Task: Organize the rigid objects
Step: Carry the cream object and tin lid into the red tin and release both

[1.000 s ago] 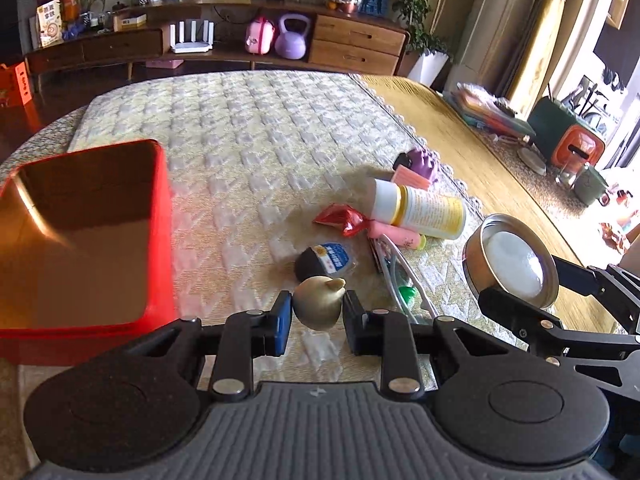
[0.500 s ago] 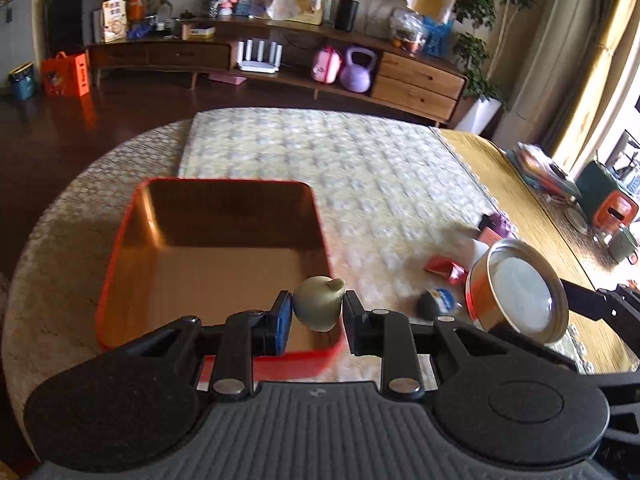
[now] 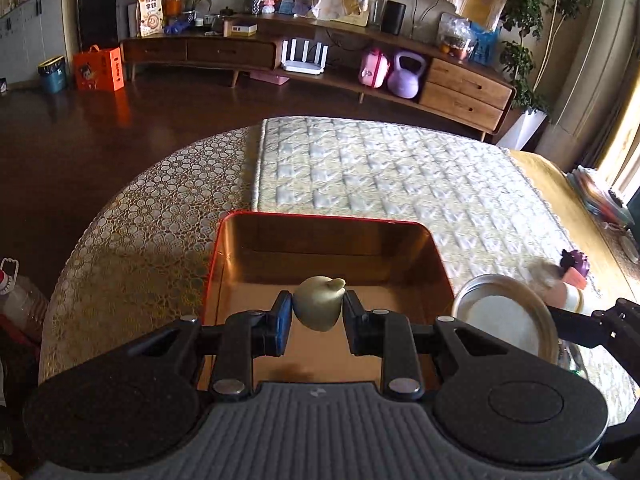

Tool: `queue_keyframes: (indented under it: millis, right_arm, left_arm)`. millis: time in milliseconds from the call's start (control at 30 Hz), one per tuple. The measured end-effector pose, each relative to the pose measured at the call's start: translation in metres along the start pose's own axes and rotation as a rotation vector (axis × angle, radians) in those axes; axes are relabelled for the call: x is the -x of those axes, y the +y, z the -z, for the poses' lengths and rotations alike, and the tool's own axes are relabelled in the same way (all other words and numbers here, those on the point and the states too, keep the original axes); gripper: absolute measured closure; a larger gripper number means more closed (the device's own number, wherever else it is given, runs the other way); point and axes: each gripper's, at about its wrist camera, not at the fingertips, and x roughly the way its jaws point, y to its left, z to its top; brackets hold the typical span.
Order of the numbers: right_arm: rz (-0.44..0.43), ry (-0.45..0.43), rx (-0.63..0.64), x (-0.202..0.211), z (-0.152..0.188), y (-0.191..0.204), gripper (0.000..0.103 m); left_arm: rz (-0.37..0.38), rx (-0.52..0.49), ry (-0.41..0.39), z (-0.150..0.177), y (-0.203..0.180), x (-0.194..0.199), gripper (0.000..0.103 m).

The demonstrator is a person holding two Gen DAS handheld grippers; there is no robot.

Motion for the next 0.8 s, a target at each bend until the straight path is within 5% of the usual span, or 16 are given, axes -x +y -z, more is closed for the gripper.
queue_keyframes:
  millis: [433,800]
  right_arm:
    - [-0.045,0.156,0.092,-0.076,-0.011,0.028,0.028]
    - [-0.031,0.199,0.111,-0.094,-0.004,0.036,0.028]
  left_arm:
    - [-0.027,-0.022,0.095,-0.03,0.016,-0.064,0.076]
    - [-0.046,-0.079,0.137,-0.029,0.012,-0.086,0.076]
